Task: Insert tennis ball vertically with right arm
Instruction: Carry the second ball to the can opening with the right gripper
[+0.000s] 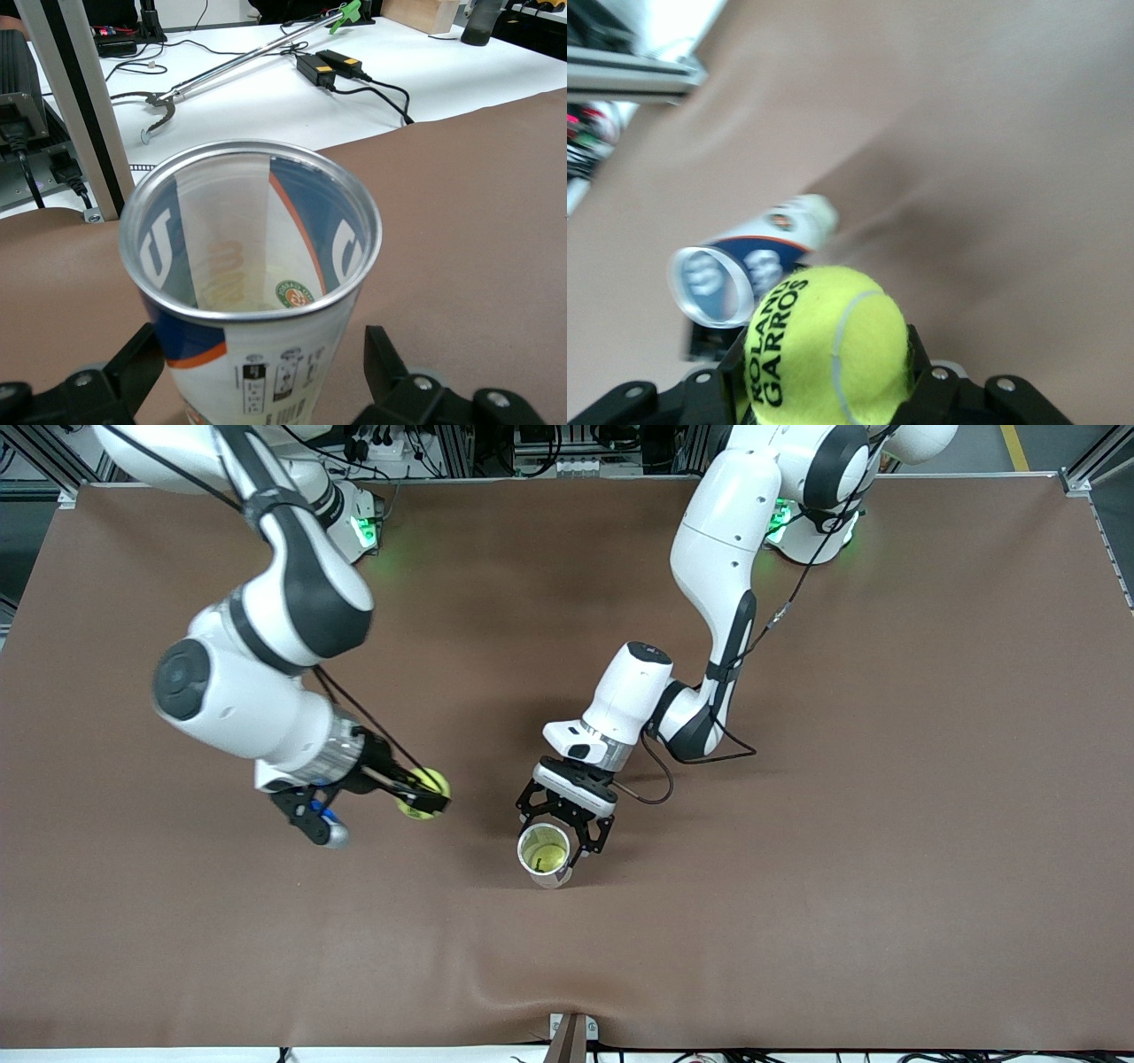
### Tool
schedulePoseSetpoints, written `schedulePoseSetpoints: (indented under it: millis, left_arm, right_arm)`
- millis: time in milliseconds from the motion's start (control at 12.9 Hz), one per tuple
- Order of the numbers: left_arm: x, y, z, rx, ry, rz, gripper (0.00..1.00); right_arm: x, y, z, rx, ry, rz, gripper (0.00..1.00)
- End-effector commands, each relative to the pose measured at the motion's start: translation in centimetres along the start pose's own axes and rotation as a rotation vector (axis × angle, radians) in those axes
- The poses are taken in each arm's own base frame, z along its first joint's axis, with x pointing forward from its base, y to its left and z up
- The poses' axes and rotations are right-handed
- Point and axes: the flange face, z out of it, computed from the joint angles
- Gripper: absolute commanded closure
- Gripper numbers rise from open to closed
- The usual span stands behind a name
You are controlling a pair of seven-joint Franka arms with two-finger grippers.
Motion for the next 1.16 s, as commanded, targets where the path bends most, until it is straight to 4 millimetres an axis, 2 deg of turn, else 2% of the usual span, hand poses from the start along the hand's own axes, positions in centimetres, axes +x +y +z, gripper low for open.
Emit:
schedulePoseSetpoints:
  millis: [0,155,465,853,1086]
  left_arm:
    - [0.3,0.1,0.0,0.004,0.014,0.003,0.01]
    - [0.3,0.1,0.0,0.004,0.014,0.003,0.01]
    - [0.4,0.1,0.0,0.003,0.015,0.003,0.01]
    - [0.4,0.1,0.0,0.003,0.015,0.003,0.01]
    - [0.4,0.1,0.0,0.003,0.015,0.003,0.01]
  right_arm:
    - [0.4,-3.8,1.0,0.115,0.021,0.108,1.00]
    - [0.5,-6.0,1.4,0.183,0.032,0.159,1.00]
    - [0.0,-7.6,4.1,0.331,0.090,0.184,1.00]
    - [-2.9,-8.2,7.8,0.296,0.100,0.121,1.00]
    - [-3.5,-7.5,9.3,0.222,0.121,0.075,0.97]
